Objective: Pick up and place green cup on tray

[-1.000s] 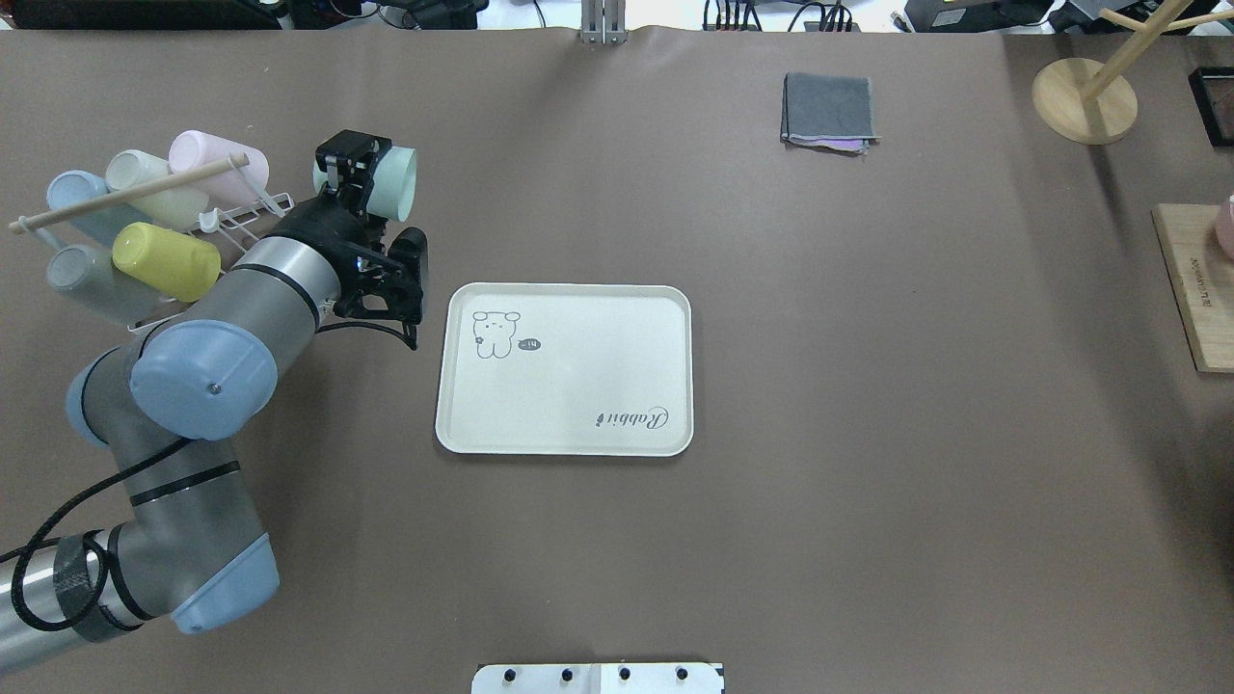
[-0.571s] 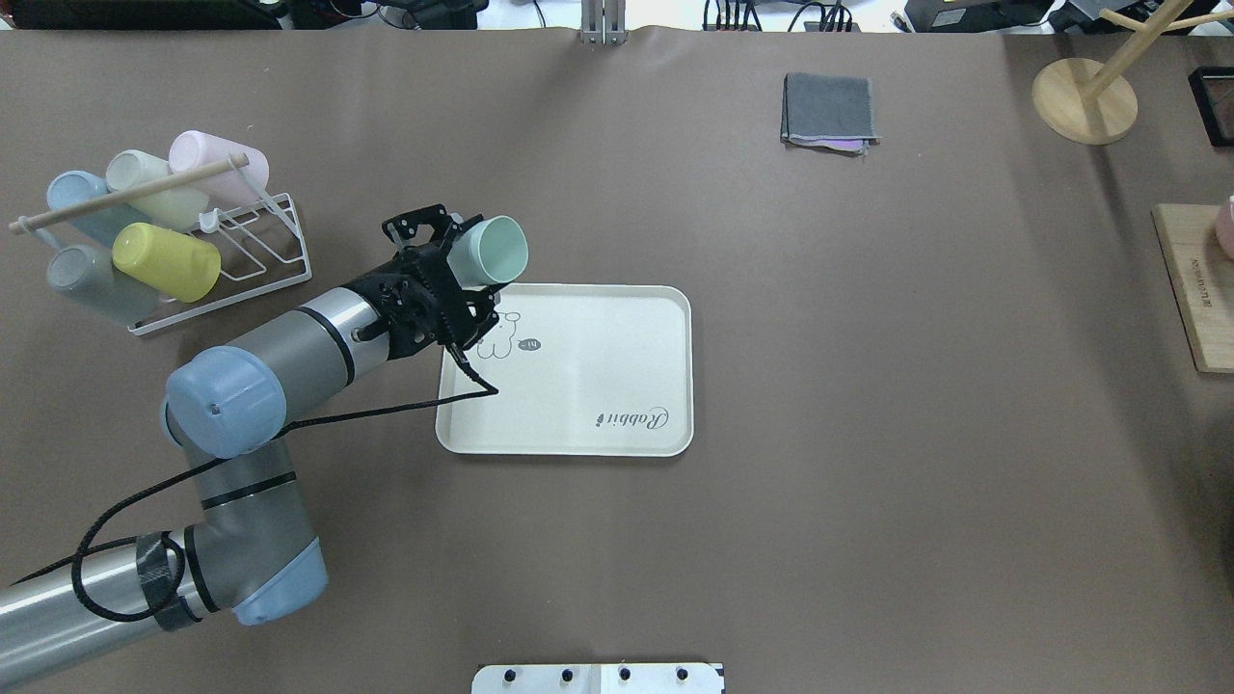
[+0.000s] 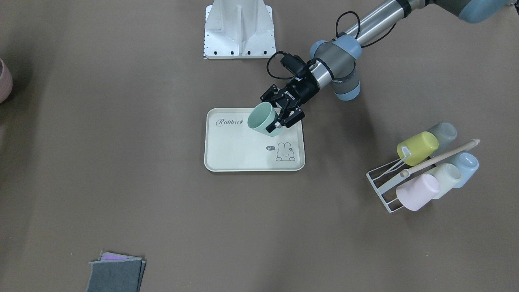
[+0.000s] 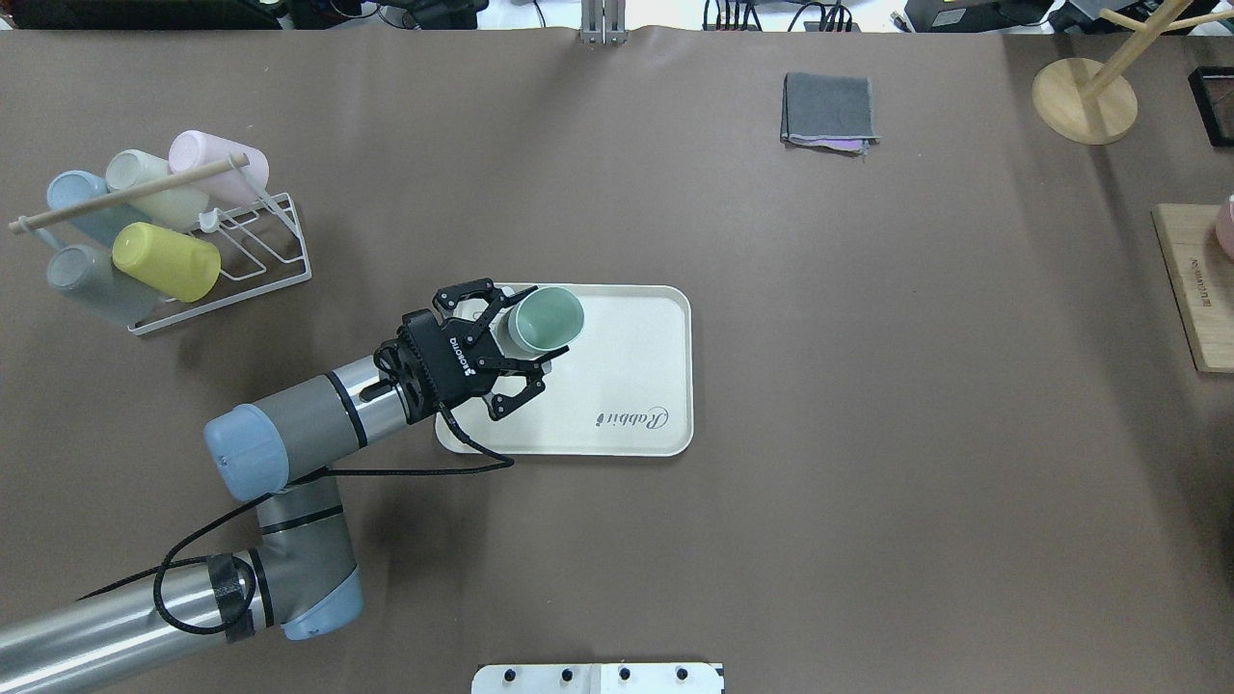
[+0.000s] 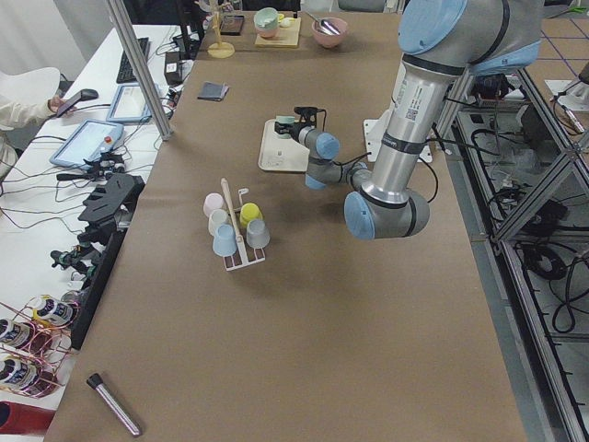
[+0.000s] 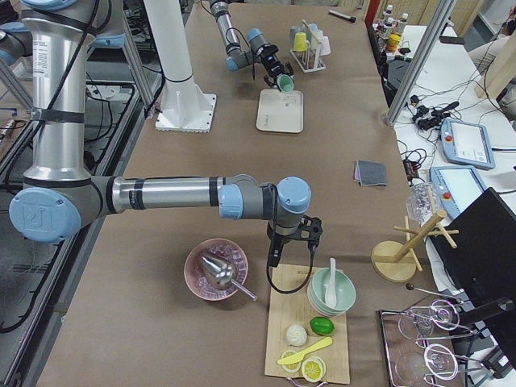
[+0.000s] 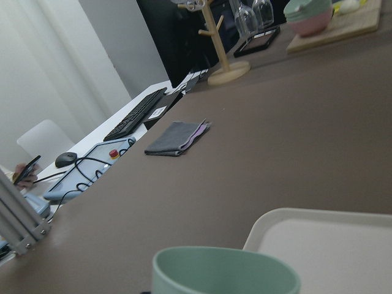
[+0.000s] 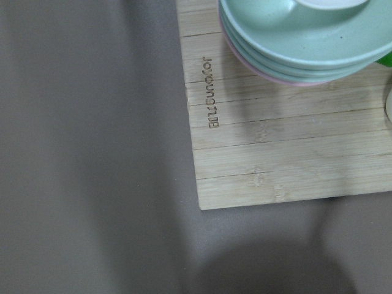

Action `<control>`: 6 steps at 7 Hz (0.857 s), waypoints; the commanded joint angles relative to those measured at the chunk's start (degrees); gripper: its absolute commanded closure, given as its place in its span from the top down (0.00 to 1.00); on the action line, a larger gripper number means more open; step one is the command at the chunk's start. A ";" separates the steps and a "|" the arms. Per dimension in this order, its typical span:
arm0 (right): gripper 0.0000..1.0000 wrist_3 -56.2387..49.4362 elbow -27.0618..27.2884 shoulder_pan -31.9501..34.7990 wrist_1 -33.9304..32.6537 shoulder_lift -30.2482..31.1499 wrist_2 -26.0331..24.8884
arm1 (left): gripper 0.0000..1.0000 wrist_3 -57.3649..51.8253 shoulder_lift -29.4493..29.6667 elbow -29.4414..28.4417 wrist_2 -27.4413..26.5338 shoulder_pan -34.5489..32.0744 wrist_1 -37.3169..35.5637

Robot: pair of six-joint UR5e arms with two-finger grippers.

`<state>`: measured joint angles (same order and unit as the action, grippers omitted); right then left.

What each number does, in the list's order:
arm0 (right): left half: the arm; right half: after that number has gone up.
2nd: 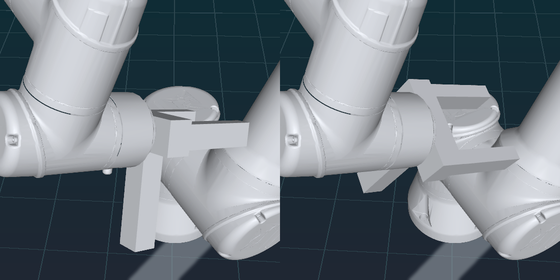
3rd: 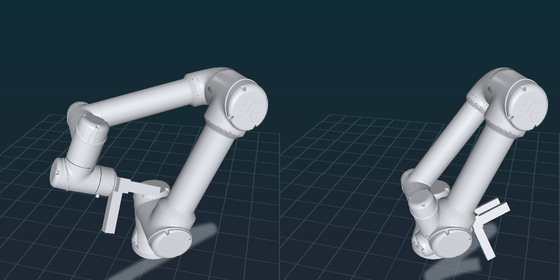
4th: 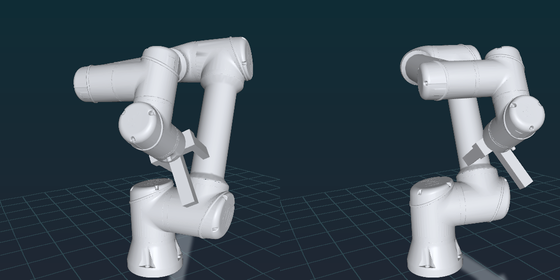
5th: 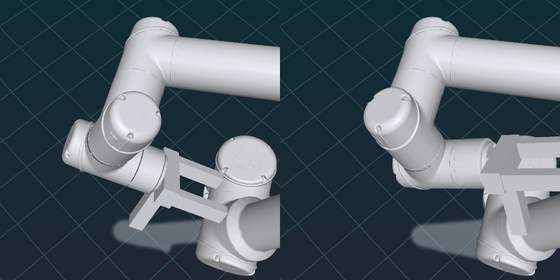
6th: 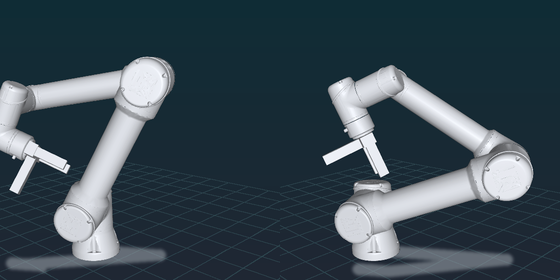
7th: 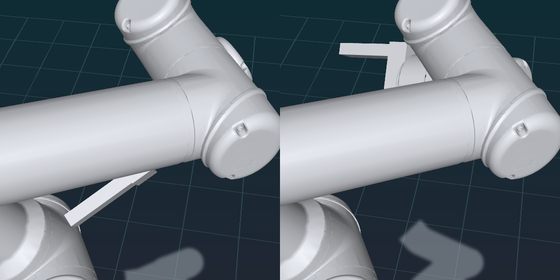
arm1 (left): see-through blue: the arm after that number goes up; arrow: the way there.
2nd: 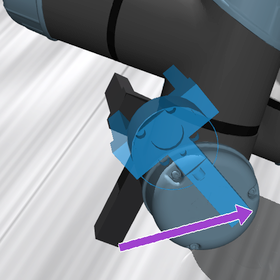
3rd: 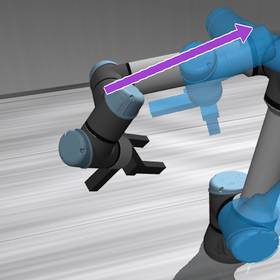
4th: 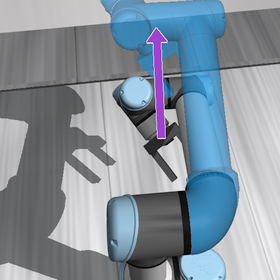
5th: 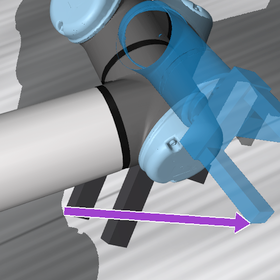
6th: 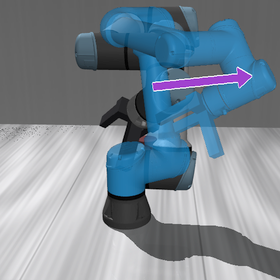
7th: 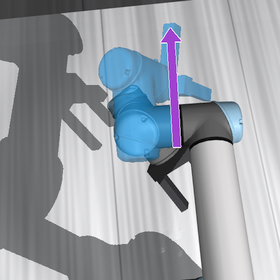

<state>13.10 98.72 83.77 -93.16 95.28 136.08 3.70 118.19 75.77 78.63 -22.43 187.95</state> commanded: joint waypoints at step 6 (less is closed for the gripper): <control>1.00 0.26 -0.01 0.43 0.08 0.53 -0.29 | 0.20 19.85 5.30 -8.96 2.15 0.37 0.75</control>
<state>13.25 98.71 84.19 -93.08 95.82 135.83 22.70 123.04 68.14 80.73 -22.10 188.89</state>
